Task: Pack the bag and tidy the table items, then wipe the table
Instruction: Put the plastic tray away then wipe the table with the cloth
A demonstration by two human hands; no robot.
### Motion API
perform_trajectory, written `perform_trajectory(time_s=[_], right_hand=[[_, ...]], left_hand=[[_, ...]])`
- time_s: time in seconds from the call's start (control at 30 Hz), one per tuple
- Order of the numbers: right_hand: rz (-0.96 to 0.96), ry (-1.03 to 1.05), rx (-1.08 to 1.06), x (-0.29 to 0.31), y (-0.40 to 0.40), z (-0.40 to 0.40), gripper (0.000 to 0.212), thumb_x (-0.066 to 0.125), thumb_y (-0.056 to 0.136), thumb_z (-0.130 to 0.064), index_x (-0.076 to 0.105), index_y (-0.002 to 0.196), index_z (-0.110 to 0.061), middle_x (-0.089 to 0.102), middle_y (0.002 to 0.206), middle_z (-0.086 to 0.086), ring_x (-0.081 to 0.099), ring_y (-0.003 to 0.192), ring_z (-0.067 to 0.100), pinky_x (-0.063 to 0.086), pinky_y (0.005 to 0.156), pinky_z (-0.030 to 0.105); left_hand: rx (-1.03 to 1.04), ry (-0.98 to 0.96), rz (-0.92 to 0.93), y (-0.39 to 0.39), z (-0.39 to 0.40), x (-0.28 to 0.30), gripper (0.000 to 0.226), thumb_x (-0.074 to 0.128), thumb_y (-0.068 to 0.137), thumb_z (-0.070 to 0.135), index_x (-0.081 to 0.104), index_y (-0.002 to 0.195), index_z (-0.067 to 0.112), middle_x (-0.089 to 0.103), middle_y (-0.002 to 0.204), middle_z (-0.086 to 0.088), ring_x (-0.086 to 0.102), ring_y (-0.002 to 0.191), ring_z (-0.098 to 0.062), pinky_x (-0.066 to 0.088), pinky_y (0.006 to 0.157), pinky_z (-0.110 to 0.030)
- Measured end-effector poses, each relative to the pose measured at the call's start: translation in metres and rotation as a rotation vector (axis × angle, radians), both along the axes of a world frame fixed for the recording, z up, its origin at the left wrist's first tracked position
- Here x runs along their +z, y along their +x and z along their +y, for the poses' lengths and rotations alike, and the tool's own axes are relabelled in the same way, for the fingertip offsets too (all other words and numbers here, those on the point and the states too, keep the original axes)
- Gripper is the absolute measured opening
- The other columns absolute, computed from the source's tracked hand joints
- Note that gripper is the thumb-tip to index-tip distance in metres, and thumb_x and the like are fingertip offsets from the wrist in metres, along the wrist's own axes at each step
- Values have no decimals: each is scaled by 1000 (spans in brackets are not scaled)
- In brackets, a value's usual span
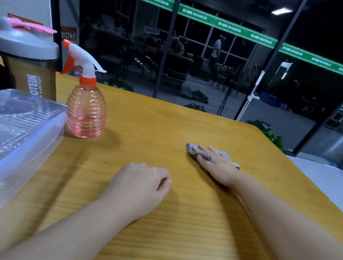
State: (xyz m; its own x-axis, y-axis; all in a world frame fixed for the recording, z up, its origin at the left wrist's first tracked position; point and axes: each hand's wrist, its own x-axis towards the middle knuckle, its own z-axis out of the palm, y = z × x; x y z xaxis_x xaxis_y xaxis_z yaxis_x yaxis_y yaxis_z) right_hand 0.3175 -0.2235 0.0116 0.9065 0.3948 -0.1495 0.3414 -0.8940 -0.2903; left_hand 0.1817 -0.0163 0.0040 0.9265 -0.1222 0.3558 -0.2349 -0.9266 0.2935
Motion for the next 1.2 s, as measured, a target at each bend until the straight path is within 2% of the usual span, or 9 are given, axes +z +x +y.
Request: perform_trajectory(time_s=[0.27,0.4,0.67,0.83,0.93,1.0,1.03,1.13,1.2], right_hand=[[-2,-22,-192,-4,42,38,59,18,99,-52,11,151,-25,7,159,-8,-2,146,12,0,118,38],[-8,-12,-70,-6,33,67,55,19,100,-50,15,151,-29,8,158,-11,-1,146,10,-1,117,35],[14,18,110,2,-12,96,46,20,101,-46,19,147,-42,8,158,-15,-2,145,8,-3,117,34],[88,138,147,4,-38,100,47,24,102,-44,21,148,-35,13,155,-15,-1,144,4,-3,114,27],[189,317,73,2,-44,95,43,32,99,-48,45,137,-34,34,147,-15,19,142,12,10,113,21],[256,482,-14,3,-48,91,33,39,95,-53,67,97,-34,65,105,-23,56,107,5,35,93,4],[263,556,-44,4,-50,89,38,42,91,-59,69,86,-32,69,91,-20,60,94,2,40,89,6],[260,754,-96,2,-46,83,47,48,84,-64,71,103,-27,70,108,-5,62,105,15,40,104,34],[255,845,-98,6,-52,87,39,47,92,-51,68,109,-22,69,110,0,63,102,12,42,99,28]], left_hand=[[42,100,-13,5,-6,2,32,31,94,42,56,103,24,67,94,2,60,90,-21,45,71,-30],[1,227,17,0,-16,6,24,30,96,37,48,91,22,65,96,-1,59,90,-27,30,62,-29],[-42,301,36,-10,-21,8,16,31,98,28,43,90,22,63,98,-4,59,91,-26,31,62,-32],[-98,270,128,-17,-16,-3,22,35,97,30,49,105,15,62,107,-7,57,102,-27,47,84,-39],[-100,165,107,-29,-9,7,27,36,96,35,54,111,21,63,107,-3,57,100,-24,47,81,-38],[-79,42,28,-38,-3,18,25,37,95,36,57,106,26,65,101,1,58,96,-23,46,76,-36],[-52,-36,-35,-43,2,23,24,38,94,36,58,104,28,66,98,3,59,94,-22,45,75,-36],[105,-399,-323,-51,21,36,21,45,92,30,61,106,28,68,98,7,62,90,-16,48,75,-34],[203,-599,-459,-50,37,41,21,48,92,22,59,110,22,64,100,8,60,90,-12,47,75,-29]])
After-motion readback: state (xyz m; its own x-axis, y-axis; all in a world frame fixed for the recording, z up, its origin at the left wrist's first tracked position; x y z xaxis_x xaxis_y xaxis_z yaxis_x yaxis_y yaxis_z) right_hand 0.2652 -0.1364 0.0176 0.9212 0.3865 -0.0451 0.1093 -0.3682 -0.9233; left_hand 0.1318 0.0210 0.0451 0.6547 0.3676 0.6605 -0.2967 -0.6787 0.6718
